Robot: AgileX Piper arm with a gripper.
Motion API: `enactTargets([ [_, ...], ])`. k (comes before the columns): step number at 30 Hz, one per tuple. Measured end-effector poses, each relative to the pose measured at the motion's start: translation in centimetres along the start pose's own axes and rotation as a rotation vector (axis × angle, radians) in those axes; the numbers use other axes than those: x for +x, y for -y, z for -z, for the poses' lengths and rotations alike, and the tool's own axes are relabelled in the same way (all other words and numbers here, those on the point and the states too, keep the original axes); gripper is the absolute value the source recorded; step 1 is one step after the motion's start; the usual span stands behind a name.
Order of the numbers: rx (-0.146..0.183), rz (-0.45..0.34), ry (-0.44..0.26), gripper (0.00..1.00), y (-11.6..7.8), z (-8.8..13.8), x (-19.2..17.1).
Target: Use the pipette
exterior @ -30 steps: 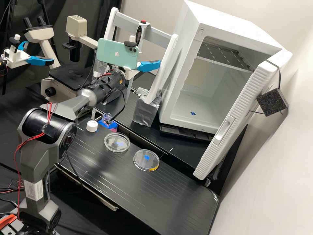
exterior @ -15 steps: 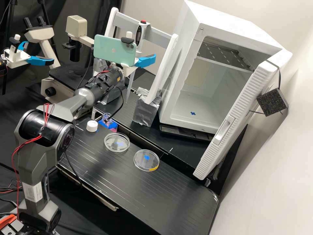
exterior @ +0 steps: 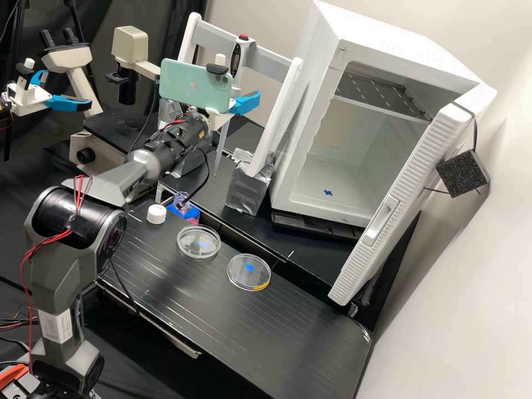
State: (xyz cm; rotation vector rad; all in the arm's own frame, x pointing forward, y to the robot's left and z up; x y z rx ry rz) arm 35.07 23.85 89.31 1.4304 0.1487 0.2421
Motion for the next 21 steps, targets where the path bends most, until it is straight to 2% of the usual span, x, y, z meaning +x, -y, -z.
enactTargets([
  [6, -0.016, -0.004, 0.017, 1.0, -0.04, -0.16, 0.0],
  [19, -0.017, -0.004, 0.017, 1.0, -0.04, -0.16, 0.0],
  [20, -0.017, -0.004, 0.017, 0.0, -0.04, -0.16, 0.0],
  [21, -0.017, -0.003, 0.018, 0.0, -0.02, -0.16, 0.0],
])
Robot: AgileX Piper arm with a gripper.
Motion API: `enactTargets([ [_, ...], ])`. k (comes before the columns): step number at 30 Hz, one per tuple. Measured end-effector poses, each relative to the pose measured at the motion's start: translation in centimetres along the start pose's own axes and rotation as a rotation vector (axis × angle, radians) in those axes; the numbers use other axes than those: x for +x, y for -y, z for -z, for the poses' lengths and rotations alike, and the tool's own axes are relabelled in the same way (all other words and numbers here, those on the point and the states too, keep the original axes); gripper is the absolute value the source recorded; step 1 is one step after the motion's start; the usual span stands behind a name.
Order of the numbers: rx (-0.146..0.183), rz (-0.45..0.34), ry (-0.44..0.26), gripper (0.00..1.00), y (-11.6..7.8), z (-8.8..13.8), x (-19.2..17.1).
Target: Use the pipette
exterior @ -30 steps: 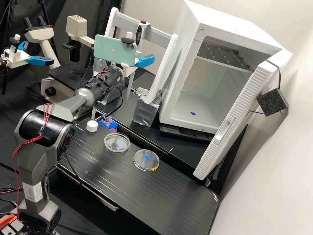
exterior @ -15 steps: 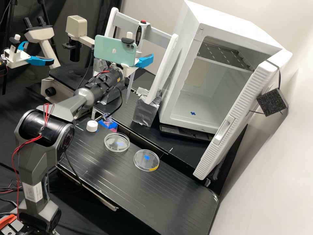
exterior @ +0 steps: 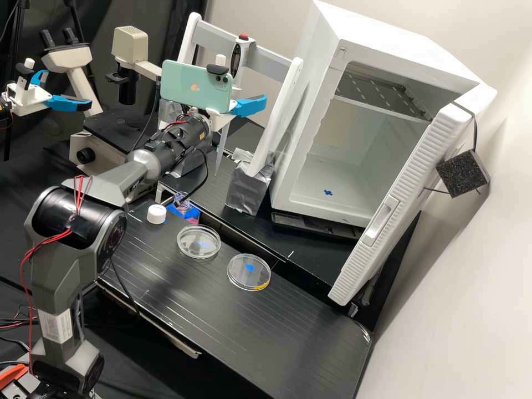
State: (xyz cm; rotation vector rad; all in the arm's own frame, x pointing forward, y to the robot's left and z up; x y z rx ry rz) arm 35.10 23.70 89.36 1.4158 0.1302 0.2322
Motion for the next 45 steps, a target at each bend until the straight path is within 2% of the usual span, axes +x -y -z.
enactTargets([
  [8, -0.006, 0.014, -0.002, 0.0, 0.12, 0.02, 0.0],
  [17, 0.018, 0.015, -0.009, 0.0, 0.14, 0.08, 0.0],
  [45, 0.024, 0.022, -0.03, 0.0, 0.28, 0.85, -0.35],
])
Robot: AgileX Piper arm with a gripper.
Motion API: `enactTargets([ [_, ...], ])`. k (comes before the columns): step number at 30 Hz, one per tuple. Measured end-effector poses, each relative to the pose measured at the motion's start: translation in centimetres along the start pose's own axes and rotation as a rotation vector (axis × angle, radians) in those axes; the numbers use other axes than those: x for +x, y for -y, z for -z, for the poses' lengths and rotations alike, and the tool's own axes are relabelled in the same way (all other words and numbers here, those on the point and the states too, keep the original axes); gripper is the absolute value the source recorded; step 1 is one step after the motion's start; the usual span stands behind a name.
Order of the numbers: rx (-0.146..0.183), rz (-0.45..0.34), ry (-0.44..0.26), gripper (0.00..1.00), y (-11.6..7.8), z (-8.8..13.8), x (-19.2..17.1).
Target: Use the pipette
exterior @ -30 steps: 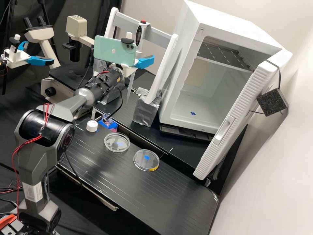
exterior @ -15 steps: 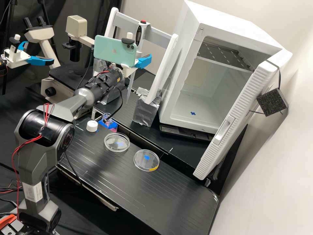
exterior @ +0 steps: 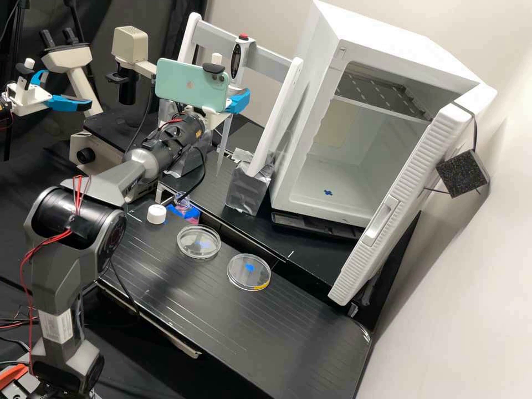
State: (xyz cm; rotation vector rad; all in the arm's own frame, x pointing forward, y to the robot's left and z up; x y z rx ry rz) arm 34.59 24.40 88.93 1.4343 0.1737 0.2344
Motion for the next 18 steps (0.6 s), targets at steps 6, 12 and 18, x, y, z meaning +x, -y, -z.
enactTargets([
  [6, 0.001, 0.004, -0.003, 0.0, 0.21, 0.1, -0.13],
  [12, 0.001, 0.003, -0.004, 0.0, 0.14, 0.14, -0.17],
  [18, 0.003, 0.002, -0.011, 0.0, -0.3, 0.47, -0.6],
])
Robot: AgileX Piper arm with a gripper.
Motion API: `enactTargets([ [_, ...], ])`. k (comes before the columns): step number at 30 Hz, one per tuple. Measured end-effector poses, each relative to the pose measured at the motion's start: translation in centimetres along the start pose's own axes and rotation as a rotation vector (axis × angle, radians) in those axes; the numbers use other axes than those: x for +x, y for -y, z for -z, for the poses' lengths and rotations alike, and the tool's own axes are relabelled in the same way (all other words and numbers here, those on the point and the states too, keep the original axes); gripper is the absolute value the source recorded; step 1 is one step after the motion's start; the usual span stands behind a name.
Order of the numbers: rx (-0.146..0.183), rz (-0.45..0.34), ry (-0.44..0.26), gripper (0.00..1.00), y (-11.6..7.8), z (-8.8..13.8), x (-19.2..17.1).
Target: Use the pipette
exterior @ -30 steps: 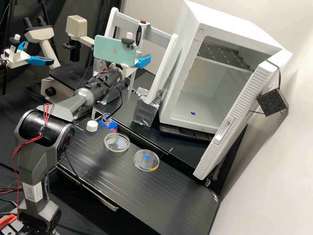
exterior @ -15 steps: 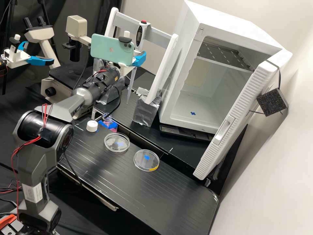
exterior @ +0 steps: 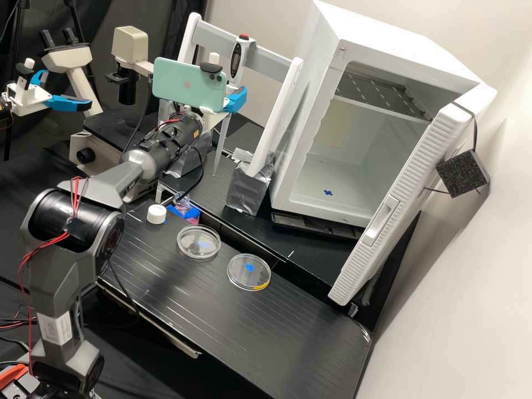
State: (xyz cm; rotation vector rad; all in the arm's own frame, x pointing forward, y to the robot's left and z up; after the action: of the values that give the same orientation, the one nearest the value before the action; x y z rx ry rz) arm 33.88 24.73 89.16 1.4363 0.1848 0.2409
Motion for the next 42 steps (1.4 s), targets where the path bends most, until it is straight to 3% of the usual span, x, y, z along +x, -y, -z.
enactTargets([
  [10, 0.009, 0.012, -0.01, 0.0, -0.9, 0.6, -0.8],
  [16, 0.05, 0.012, -0.004, 0.0, -1.1, 0.9, -0.7],
  [29, 0.1, -0.068, -0.01, 0.0, -2.5, 1.6, -0.8],
  [37, 0.212, -0.127, -0.017, 0.0, -3.3, 1.0, -3.0],
  [42, 0.243, -0.189, -0.04, 0.0, -3.8, 0.5, -5.0],
])
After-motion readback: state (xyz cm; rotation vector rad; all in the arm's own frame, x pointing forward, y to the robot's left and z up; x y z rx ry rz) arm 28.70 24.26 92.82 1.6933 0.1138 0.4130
